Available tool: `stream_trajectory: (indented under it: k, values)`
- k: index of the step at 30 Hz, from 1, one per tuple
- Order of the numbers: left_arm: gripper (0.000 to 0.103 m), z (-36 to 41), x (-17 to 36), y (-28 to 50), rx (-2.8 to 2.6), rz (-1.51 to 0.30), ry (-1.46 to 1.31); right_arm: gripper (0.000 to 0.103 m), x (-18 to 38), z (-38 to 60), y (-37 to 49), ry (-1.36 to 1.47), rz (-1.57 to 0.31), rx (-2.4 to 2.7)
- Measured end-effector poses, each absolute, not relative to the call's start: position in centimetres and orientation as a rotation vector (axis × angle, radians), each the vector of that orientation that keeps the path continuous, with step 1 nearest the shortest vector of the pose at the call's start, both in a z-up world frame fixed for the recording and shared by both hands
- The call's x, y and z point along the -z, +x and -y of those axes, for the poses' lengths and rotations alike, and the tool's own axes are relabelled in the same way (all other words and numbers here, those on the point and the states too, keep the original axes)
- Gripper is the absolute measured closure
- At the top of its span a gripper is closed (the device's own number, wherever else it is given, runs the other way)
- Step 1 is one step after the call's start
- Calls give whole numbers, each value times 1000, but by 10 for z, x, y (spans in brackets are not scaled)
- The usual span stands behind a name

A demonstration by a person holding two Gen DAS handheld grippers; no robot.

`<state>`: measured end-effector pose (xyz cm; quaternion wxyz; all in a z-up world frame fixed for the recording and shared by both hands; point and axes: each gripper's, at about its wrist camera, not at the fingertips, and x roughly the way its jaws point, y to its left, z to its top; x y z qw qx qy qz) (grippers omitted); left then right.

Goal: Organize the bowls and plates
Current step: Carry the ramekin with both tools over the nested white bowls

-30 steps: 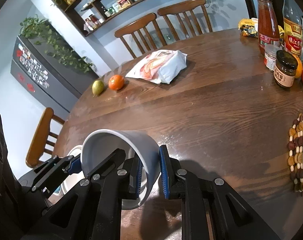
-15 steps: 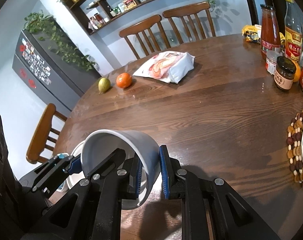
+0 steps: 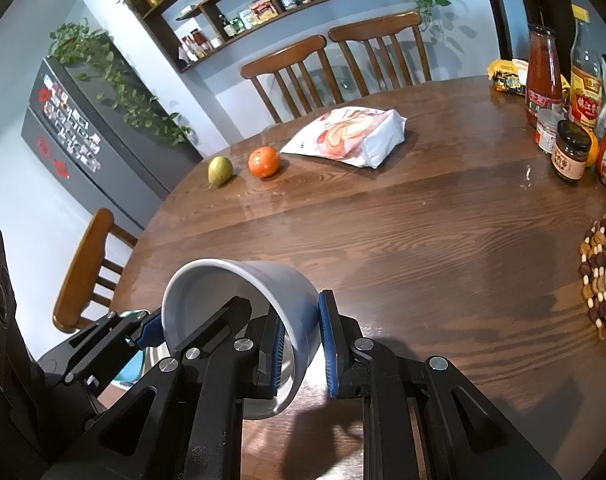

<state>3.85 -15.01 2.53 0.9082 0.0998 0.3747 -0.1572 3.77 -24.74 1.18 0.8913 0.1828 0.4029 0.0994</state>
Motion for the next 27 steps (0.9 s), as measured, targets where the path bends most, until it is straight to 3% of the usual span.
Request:
stream_trajectory:
  k: [27]
  values:
    - [79, 49, -25, 39, 192, -792, 121, 84, -16, 138, 50, 262, -889, -327]
